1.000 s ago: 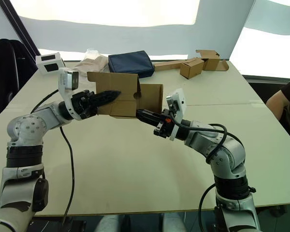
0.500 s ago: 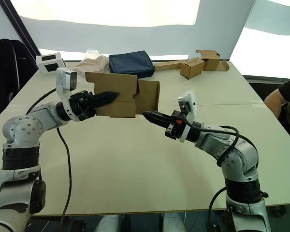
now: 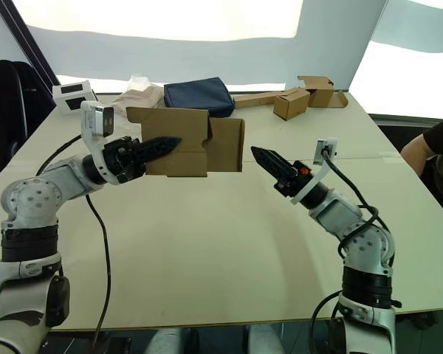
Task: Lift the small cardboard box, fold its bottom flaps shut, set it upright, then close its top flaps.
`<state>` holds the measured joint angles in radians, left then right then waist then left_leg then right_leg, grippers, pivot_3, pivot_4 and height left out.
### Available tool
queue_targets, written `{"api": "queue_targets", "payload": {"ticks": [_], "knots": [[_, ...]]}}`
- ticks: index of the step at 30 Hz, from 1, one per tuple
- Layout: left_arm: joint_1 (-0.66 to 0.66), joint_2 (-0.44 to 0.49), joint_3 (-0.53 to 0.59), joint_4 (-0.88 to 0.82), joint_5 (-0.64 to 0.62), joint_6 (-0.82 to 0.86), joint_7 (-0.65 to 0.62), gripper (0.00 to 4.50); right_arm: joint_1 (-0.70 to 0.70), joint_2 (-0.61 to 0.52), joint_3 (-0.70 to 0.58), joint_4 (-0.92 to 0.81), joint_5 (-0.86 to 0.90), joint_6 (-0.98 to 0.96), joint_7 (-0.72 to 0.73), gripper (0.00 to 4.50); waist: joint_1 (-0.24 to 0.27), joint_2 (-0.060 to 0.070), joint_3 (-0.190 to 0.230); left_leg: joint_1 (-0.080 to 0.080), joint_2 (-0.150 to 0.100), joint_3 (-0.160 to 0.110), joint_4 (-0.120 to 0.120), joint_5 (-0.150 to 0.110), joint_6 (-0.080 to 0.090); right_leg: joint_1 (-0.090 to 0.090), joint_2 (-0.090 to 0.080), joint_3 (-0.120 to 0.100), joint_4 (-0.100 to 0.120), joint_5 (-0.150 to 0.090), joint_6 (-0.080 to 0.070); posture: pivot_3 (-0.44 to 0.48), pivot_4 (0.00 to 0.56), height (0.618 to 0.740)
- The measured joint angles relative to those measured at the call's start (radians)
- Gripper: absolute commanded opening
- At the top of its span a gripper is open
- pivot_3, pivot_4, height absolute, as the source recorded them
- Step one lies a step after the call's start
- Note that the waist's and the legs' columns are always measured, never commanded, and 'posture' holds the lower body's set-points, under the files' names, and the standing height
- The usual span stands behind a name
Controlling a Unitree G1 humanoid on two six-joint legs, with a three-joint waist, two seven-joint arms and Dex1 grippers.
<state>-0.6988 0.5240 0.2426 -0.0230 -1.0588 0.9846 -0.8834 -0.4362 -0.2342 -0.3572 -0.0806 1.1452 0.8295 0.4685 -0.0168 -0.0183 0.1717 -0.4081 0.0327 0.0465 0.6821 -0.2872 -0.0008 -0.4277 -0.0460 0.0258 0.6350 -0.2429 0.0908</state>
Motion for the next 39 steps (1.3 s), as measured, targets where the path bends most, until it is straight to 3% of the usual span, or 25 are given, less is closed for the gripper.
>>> {"api": "queue_targets", "payload": {"ticks": [1,10,25,29,36,39], "knots": [[0.0,-0.002,0.0,0.0,-0.001,0.002,0.003,0.0,0.0,0.025,-0.006,0.022,0.011,-0.006,-0.008,4.43,0.0,0.0,0.0,0.0,0.0,0.0,0.0,0.0,0.0,0.0,0.0,0.0,0.0,0.0,0.0,0.0,0.15,0.74],[0.001,-0.011,0.004,-0.001,-0.005,0.002,0.012,0.0,-0.029,0.154,0.001,0.033,0.109,-0.034,-0.056,4.43,0.0,0.0,0.0,0.0,0.0,-0.001,0.0,0.0,0.0,0.0,0.0,0.0,0.0,0.0,0.0,0.0,0.15,0.74],[0.011,-0.015,-0.004,0.001,0.01,-0.03,-0.003,0.0,0.034,0.144,0.076,-0.122,0.201,-0.004,-0.114,4.43,0.0,0.0,0.0,0.0,0.0,0.0,0.0,0.0,0.0,0.0,-0.001,0.0,0.0,0.0,0.0,0.0,0.15,0.74],[0.011,-0.018,-0.005,0.005,0.012,-0.031,-0.003,0.0,0.044,0.145,0.09,-0.139,0.203,-0.01,-0.122,3.48,0.0,0.0,0.0,0.0,0.0,0.0,-0.001,0.0,0.0,0.0,-0.001,0.0,0.0,0.0,0.0,0.0,0.15,0.74],[0.011,-0.019,-0.005,0.005,0.012,-0.031,-0.003,0.0,0.049,0.139,0.111,-0.14,0.201,-0.033,-0.122,0.83,-0.001,0.0,0.0,0.0,0.0,0.0,0.0,0.0,0.0,0.0,-0.001,0.0,0.0,0.0,0.0,0.0,0.15,0.74],[0.011,-0.019,-0.005,0.005,0.012,-0.031,-0.003,0.0,0.049,0.132,0.122,-0.14,0.191,-0.039,-0.121,0.83,0.0,0.0,0.0,0.0,0.0,-0.001,-0.001,0.0,0.0,0.0,-0.001,0.0,0.0,0.0,0.0,0.0,0.15,0.74]]}}
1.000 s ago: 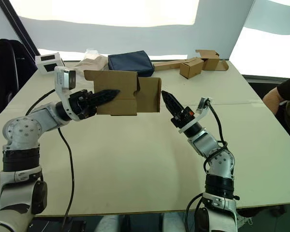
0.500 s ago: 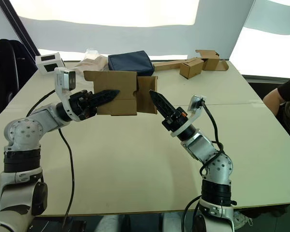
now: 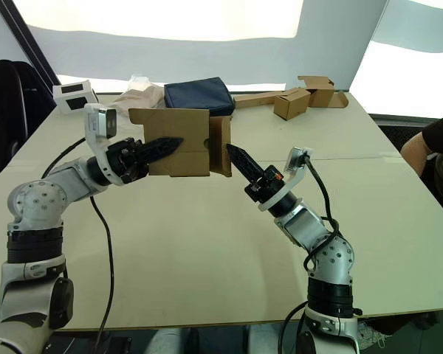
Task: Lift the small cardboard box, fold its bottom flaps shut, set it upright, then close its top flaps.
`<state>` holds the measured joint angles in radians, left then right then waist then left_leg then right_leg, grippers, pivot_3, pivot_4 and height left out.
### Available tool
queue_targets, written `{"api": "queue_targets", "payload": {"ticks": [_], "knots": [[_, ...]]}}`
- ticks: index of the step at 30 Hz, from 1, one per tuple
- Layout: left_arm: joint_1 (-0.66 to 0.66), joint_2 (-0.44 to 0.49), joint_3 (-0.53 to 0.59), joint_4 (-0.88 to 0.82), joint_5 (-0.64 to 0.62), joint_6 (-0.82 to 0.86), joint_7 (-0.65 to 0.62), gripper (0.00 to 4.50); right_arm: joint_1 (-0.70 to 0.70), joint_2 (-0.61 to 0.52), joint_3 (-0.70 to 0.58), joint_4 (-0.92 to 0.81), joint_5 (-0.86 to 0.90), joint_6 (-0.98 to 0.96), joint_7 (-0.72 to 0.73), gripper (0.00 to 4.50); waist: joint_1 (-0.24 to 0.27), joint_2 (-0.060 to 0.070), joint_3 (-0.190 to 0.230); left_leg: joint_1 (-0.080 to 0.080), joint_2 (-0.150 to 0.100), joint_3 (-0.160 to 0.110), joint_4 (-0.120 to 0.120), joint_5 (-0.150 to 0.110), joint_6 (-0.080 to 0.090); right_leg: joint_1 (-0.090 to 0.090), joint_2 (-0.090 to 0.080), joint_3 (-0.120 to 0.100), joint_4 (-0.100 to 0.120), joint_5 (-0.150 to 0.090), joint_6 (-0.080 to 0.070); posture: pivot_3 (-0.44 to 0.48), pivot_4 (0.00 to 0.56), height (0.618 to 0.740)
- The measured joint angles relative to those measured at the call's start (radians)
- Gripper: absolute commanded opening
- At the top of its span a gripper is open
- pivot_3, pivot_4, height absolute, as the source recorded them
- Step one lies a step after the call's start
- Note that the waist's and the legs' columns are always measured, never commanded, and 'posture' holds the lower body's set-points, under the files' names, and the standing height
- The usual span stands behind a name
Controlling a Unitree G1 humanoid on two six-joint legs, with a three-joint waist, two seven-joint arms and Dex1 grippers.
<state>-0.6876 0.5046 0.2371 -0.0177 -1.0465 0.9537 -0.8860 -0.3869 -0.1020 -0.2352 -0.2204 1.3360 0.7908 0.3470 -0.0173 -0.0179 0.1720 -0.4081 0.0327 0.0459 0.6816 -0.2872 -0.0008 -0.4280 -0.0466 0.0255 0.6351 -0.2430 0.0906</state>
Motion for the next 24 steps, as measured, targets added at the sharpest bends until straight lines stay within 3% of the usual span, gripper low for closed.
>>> {"api": "queue_targets", "payload": {"ticks": [24], "knots": [[0.008,-0.008,-0.001,0.0,0.013,-0.002,0.004,0.0,-0.014,-0.038,0.087,-0.06,-0.203,-0.084,0.007,0.83,0.0,0.0,0.0,0.0,0.0,0.0,0.0,0.0,0.0,0.0,0.0,0.0,0.0,0.0,0.0,0.0,0.15,0.74]]}}
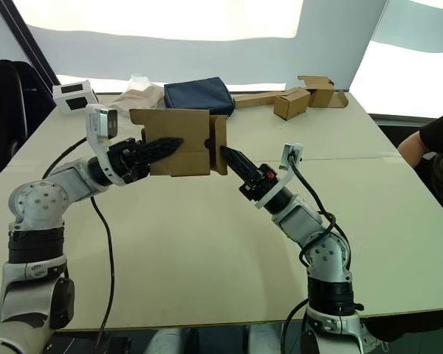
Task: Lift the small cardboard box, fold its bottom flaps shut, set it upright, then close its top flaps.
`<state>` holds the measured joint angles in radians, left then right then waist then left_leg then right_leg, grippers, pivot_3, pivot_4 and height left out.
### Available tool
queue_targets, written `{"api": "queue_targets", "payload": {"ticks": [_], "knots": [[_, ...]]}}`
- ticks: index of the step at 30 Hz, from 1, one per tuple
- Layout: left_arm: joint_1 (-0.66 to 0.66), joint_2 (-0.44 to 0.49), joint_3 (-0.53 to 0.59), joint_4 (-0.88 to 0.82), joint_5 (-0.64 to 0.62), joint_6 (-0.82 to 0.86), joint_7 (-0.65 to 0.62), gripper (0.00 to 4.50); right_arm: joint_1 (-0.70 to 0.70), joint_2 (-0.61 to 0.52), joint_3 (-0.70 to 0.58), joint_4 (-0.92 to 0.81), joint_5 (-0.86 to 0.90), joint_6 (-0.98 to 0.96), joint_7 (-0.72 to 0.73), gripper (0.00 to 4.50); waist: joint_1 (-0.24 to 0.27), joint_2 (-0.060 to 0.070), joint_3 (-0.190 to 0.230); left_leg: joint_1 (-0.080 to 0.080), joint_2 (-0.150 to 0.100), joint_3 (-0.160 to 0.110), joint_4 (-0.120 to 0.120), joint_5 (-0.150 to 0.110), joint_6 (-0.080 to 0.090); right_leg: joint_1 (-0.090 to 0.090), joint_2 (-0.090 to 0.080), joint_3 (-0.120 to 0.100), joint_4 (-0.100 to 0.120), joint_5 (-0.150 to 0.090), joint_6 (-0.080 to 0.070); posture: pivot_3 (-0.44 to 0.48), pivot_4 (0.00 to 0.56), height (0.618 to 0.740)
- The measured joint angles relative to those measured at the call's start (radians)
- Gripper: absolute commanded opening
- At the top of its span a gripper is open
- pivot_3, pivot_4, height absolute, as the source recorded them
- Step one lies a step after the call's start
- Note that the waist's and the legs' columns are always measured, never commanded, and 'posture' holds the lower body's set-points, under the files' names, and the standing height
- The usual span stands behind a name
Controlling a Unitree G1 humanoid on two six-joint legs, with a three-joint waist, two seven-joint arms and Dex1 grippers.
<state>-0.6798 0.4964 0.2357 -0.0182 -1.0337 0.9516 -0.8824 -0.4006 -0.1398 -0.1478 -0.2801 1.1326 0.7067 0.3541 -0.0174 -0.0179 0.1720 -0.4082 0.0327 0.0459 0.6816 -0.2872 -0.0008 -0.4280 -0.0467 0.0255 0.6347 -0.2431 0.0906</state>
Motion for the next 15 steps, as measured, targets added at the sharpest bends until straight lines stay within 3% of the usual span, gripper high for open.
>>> {"api": "queue_targets", "payload": {"ticks": [15], "knots": [[0.014,-0.008,-0.026,-0.004,0.032,-0.037,-0.009,0.0,-0.007,0.002,0.051,-0.071,-0.036,0.016,-0.053,0.83,0.0,0.0,0.0,0.0,0.0,0.0,0.0,0.0,0.0,0.0,0.0,0.0,0.0,0.0,0.0,0.0,0.15,0.74]]}}
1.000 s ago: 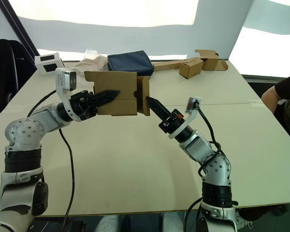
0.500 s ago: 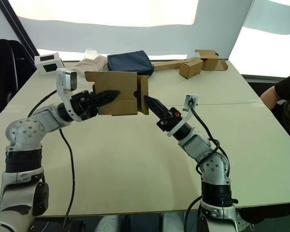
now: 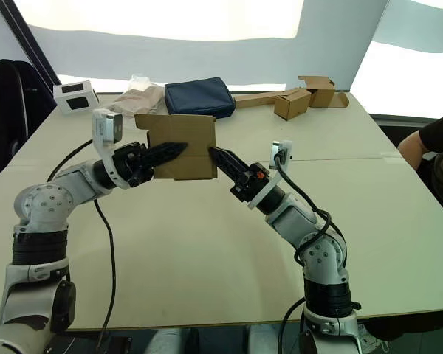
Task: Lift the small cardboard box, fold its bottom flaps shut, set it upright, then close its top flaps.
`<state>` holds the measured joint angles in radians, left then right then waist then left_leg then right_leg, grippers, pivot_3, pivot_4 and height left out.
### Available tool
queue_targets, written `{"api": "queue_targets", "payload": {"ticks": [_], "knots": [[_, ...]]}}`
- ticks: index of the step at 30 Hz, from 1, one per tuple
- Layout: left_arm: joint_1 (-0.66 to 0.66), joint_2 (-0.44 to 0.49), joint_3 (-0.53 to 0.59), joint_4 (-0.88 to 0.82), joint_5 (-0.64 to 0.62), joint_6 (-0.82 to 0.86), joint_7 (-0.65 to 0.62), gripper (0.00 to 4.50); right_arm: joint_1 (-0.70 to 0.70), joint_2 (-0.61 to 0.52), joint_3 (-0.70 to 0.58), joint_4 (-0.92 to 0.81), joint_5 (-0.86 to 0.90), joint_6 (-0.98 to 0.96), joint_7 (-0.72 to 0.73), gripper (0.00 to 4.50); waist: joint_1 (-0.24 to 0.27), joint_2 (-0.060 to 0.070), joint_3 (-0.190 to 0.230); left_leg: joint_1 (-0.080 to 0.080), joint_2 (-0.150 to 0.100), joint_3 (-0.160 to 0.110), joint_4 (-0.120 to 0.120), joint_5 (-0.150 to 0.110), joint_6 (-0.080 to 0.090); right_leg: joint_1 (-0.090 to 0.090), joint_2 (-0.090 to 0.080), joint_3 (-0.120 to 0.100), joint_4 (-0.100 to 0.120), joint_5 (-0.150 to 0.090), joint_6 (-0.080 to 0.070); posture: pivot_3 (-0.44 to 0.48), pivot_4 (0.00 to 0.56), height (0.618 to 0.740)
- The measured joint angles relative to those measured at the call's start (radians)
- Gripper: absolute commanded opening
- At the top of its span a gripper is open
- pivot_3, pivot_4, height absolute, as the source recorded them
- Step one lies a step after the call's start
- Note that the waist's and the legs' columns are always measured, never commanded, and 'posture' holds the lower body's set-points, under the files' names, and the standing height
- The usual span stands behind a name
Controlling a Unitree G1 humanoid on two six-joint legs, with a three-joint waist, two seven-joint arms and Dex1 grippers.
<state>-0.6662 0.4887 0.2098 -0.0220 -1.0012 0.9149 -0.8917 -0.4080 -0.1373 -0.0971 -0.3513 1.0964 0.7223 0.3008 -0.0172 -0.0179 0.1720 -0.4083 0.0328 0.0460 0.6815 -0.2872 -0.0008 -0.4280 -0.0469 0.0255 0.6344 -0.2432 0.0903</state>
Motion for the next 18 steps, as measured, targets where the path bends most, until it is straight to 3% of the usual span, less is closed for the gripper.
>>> {"api": "queue_targets", "payload": {"ticks": [11,18], "knots": [[0.007,-0.001,-0.001,-0.01,0.012,-0.009,-0.02,0.0,-0.026,-0.059,-0.009,-0.003,0.09,0.082,-0.012,0.83,0.0,0.0,0.0,0.0,0.0,0.0,0.0,0.0,0.0,0.0,0.0,0.0,0.0,-0.001,-0.002,0.0,0.15,0.74],[0.006,-0.018,-0.004,-0.019,0.011,-0.009,-0.002,0.0,-0.037,-0.061,-0.095,0.011,0.209,0.076,-0.028,0.83,0.001,0.0,0.0,0.0,0.0,0.0,0.0,0.0,0.0,0.0,0.0,0.0,-0.001,0.0,0.0,0.0,0.15,0.74]]}}
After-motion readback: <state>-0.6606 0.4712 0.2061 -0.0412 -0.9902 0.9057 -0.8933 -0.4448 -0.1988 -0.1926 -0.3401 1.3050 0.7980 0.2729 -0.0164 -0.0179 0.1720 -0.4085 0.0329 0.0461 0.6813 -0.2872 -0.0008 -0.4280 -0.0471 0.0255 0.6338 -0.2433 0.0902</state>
